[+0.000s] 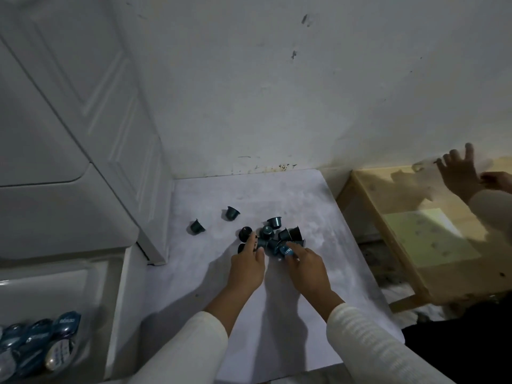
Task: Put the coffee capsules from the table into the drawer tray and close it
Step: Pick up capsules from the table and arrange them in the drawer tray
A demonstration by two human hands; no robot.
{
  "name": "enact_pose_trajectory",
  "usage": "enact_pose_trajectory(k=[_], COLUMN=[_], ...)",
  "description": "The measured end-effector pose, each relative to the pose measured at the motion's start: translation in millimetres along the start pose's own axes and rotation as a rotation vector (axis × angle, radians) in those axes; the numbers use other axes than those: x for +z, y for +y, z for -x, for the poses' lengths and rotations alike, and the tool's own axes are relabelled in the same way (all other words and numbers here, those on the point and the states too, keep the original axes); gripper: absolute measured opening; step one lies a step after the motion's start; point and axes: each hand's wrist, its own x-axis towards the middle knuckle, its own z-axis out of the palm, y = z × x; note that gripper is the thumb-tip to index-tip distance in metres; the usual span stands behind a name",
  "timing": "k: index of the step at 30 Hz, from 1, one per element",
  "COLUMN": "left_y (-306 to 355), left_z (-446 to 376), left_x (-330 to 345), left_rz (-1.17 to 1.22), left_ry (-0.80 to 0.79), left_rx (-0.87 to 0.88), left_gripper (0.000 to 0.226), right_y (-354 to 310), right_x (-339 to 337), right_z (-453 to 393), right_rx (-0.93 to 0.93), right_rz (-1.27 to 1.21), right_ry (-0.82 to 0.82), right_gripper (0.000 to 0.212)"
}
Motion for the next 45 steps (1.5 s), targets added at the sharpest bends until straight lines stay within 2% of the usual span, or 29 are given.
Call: enact_pose_trajectory(k=[6, 15, 21, 26, 31, 33, 41, 45], left_y=[-0.8, 1.2, 1.4, 6.0, 18.1, 20.7, -3.3, -28.8], left_z=[-18.0, -26.3, -25.6, -20.6, -7.0, 2.4, 50.0, 71.3], left_x=[2.1, 4.1, 3.5, -10.7, -44.3, -63.0, -149.1, -202.9], left_rz=[0.004, 0.156, 0.199, 0.241, 0.319, 0.31, 0.301, 0.175], left_ry=[0.063, 0.213, 0.234, 0.266, 0.216, 0.193, 0.08, 0.05], left_rx=[-0.046, -0.095, -0.083, -0.034, 0.034, 0.075, 0.216, 0.307], left_gripper=[0.039, 0.023, 0.017, 0.016, 0.016, 0.017, 0.031, 0.031], right_y=[2.4, 9.7, 5.1, -0.2, -25.3, -44.0, -121.1, -162.9], right_x=[4.6, 7.1, 6.5, -3.9, -28.8, -39.3, -60.7, -50.0], right_z=[-12.3, -12.3, -10.4, -11.1, -10.5, -6.0, 35.5, 63.6], right_rx=[0.016, 0.088, 0.144, 0.119, 0.139, 0.124, -0.114, -0.181], right_rz=[-0.113, -0.247, -0.359, -0.467, -0.661, -0.695, -0.662, -0.633], right_ry=[0.034, 0.108, 0.119, 0.195, 0.19, 0.169, 0.014, -0.063], right_gripper=[0.028, 0.02, 0.017, 0.016, 0.027, 0.022, 0.022, 0.024])
